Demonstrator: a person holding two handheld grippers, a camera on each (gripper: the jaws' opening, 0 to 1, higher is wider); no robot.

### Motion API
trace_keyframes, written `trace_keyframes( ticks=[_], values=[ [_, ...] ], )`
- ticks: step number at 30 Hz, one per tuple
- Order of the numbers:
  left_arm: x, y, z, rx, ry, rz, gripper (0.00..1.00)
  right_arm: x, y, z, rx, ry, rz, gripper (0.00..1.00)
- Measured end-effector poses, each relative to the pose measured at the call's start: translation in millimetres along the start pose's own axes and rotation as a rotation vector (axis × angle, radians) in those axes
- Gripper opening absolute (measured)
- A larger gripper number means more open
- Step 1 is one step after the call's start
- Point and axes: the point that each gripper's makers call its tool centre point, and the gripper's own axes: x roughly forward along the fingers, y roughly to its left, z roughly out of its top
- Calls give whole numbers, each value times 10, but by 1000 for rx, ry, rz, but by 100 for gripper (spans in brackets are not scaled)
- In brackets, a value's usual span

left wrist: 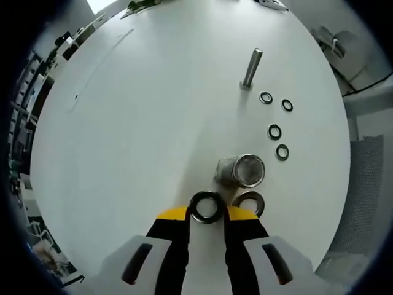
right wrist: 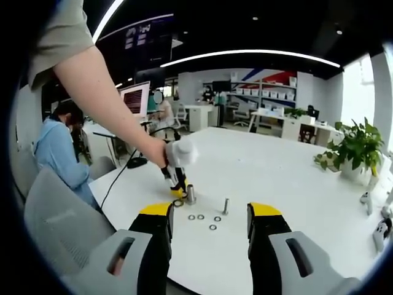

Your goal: Place the washer onto the threaded stud by aligning its center hole with the stud, sliding it down to the base, and recovering from edge contact or off-axis alignment until the washer reaches the visible bottom stop.

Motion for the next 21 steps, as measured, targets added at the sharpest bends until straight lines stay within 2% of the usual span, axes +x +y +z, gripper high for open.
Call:
trace_keyframes(
  ticks=[13,21],
  values=[
    [-278,75,-56,-40,-38,17,19,7,14,4,-2,1,7,50],
    [-524,51,106,-18,-106,31,19,6,20,7,0,0,11,50]
  ],
)
